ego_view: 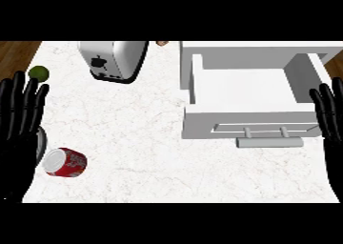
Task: Pick up the can, place it into the drawer and close the drawer
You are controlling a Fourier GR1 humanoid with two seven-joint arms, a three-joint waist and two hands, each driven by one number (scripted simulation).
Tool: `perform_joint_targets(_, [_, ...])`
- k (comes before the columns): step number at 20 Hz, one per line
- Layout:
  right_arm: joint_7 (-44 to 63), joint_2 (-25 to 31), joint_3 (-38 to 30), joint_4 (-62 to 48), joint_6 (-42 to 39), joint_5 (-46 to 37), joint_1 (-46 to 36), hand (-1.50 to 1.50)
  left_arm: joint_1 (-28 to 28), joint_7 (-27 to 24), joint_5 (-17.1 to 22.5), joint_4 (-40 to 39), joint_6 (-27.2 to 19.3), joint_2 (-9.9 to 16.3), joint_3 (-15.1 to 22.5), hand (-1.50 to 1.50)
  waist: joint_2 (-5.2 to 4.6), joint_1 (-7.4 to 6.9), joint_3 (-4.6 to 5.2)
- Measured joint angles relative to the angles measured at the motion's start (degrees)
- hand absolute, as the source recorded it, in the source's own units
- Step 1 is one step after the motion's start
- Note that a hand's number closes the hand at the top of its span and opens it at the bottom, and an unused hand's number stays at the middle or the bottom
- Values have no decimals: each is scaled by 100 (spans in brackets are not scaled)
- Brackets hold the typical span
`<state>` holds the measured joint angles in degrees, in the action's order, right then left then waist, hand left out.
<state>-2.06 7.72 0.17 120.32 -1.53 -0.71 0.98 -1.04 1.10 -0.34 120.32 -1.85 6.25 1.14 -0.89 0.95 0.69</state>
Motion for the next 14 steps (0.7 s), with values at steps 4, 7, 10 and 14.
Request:
perform_joint_targets(4, [80, -54, -16, -5, -6, 72, 23, -150, 271, -167, 928, 81, 813, 362, -310, -150, 61, -89, -40])
perform_joint_targets(7, [278, -161, -73, -64, 109, 148, 158, -150, 678, -237, 1620, 7, 1570, 779, -527, -150, 79, -136, -44])
perform_joint_targets(10, [698, -267, -262, -124, 397, 112, 402, -150, 1083, 49, 2021, -263, 2059, 1276, -851, -150, 81, -145, -52])
perform_joint_targets(14, [1004, -274, -479, -45, 506, 179, 706, -150, 1558, 280, 2910, -390, 2747, 1899, -1555, -150, 98, -151, -62])
